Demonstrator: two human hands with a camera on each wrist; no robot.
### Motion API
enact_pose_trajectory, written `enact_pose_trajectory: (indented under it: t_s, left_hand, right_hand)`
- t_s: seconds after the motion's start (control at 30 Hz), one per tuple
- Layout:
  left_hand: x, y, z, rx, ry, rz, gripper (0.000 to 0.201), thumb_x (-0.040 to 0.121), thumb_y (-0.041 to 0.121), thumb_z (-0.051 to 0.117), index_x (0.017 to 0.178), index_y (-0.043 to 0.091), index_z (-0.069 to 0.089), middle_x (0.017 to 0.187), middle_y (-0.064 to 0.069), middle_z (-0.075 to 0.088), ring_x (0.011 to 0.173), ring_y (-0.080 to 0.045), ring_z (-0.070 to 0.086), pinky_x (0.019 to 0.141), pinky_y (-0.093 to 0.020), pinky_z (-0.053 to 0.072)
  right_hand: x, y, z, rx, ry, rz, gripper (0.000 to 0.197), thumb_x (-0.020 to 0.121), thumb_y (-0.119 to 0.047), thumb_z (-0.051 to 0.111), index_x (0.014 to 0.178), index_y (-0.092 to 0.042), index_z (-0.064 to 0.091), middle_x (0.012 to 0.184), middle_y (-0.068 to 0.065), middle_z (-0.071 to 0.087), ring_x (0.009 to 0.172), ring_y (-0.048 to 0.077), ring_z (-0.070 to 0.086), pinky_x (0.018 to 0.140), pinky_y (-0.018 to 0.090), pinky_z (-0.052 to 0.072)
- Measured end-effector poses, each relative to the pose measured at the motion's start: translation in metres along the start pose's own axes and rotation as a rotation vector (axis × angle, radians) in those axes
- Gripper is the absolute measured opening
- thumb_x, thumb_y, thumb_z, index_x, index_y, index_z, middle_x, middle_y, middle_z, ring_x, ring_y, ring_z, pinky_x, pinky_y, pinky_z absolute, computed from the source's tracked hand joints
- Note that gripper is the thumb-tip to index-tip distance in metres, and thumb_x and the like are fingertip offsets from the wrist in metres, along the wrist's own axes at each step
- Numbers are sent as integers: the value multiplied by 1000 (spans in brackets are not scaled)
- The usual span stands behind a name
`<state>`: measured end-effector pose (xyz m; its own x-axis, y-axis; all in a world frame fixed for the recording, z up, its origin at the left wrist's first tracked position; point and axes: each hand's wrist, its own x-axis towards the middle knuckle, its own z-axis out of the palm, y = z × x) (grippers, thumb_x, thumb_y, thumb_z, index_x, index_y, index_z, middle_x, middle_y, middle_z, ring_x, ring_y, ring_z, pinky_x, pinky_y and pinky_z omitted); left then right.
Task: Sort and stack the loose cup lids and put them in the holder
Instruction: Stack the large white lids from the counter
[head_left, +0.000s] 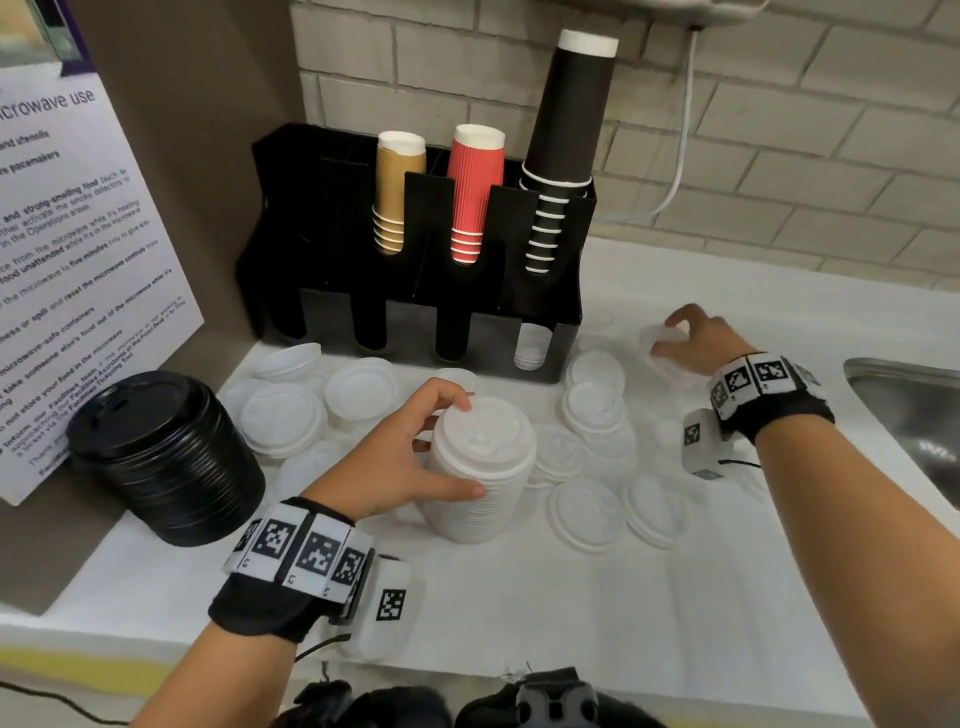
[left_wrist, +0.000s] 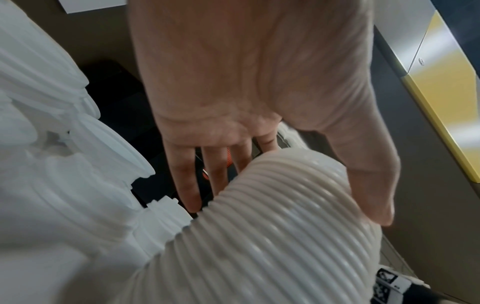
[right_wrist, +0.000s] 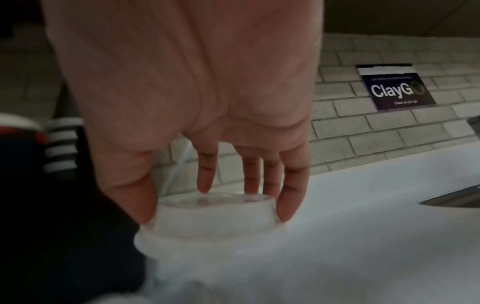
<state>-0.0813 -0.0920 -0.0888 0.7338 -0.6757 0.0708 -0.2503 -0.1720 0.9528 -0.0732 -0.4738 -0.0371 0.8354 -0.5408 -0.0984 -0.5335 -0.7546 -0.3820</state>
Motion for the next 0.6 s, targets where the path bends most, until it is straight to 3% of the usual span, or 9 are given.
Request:
enact_pose_trajectory:
  t_s: [0.1,0.2,0.27,0.37,0.47,0.6]
  left_hand:
    - [0,0,1,9,8,0,70,65,18,90,113,40,45,133,20,52,116,4,52,88,-7,42]
    - [0,-1,2,-2,19,-14,91,63,16,91,128,43,34,131,19,54,120,1,52,97,-13,41]
    - [0,-2,2,-3,24,-28,104,62,17,91,136,44,23,132,19,54,122,0,51,101,-17,39]
    - [0,-4,3,-18,22,-35,116,62,19,91,141,45,11,133,18,54,121,4,51,98,-12,41]
    - [1,-6,3,-32,23,-39,119,62,21,91,143,47,7,132,16,56,119,4,53,95,-10,43]
    - [1,-7,3,-64,46,-29,119,62,19,91,135,59,7,127,6,62,115,-1,57,90,-10,45]
  right_hand:
    - [-33,-26,-5,224,49,-207,38,86,-31,66,121,-23,53,128,16,42,116,26,49,88,29,38]
    - [-73,-52,5,451,7,-398,19,86,-31,67,104,-35,62,124,4,48,101,17,61,80,20,47]
    - [-99,-66,13,544,-78,-528,21,82,-28,72,101,-36,67,122,-2,54,101,14,63,80,20,51]
    - [-126,-82,19,487,-160,-703,29,74,-30,77,102,-34,71,118,-15,56,108,3,56,84,17,48]
    - [-142,-96,23,412,-216,-819,32,73,-26,80,104,-30,71,123,-11,55,113,-1,51,83,10,41]
    - [-155,-110,28,278,-254,-904,34,74,-26,80,107,-29,71,124,-8,55,115,3,50,91,18,42]
